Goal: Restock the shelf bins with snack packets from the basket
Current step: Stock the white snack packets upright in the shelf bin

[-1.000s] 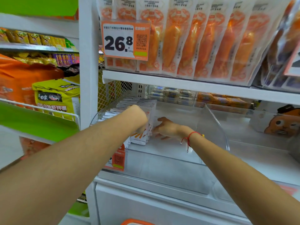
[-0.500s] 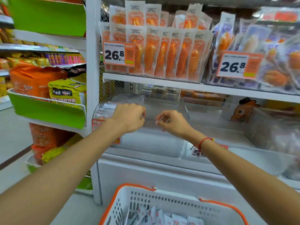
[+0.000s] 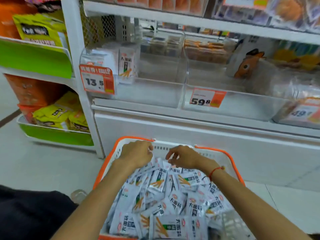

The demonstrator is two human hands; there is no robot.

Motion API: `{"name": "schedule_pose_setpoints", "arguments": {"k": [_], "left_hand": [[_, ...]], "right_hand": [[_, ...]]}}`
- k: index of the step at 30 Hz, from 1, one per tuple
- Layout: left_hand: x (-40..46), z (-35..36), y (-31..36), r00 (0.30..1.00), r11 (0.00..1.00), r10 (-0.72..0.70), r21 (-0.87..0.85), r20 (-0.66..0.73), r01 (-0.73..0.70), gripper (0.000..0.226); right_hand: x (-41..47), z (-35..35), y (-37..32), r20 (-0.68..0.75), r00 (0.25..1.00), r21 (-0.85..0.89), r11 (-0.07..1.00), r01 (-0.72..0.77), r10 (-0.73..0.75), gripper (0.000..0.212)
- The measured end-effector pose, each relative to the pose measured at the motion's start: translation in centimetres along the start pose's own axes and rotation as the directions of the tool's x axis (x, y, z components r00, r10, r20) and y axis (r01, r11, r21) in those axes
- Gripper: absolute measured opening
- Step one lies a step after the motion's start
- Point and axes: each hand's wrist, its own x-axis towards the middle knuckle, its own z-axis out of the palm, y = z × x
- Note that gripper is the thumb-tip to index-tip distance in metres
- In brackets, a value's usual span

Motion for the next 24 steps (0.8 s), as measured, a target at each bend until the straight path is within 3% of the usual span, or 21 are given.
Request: {"name": "schedule_pose_setpoints", "arguments": {"k": [6, 9, 13, 16, 18, 21, 24], "left_hand": [[-0.8, 8.1, -2.6, 0.969, 0.990, -0.140, 0.039, 0.202, 0.135, 0.032], [-1.7, 10.8, -4.6, 0.927, 0.962, -0.259, 0.163, 0.273, 0.221, 0.032], [-2.7, 13.7, -5.8, 0.866, 0.913, -0.383, 0.272, 0.322, 0.302, 0.029], [-2.7, 15.0, -5.4, 0.852, 0.909, -0.389, 0.298, 0.350, 0.293, 0.043], [-2.7, 15.7, -5.0, 0.831, 0.898, -0.395, 0.356, 0.391, 0.259, 0.049], [-2.8, 16.2, -4.9, 0.832, 0.892, -0.392, 0.385, 0.393, 0.238, 0.027], [-2.6, 15.8, -5.6, 0.807, 0.929, -0.368, 0.159, 0.462, 0.333, 0.040]], "right_hand": [[1.0, 9.7, 4.0, 0.044, 0.990, 0.127, 0.982, -0.138, 0.134, 0.024], [1.4, 13.6, 5.6, 0.046, 0.988, 0.022, 0.989, -0.148, 0.147, 0.032], [0.9, 15.7, 5.9, 0.167, 0.984, -0.256, 0.967, -0.015, 0.059, 0.046], [1.1, 15.4, 5.9, 0.258, 0.966, -0.275, 0.960, 0.048, 0.026, 0.046], [1.1, 14.9, 6.3, 0.271, 0.963, -0.221, 0.974, 0.055, 0.007, 0.044], [1.0, 14.6, 7.1, 0.187, 0.982, -0.090, 0.996, 0.023, -0.006, 0.030], [0.8, 13.5, 7.2, 0.066, 0.997, 0.235, 0.971, -0.047, 0.032, 0.011]]}}
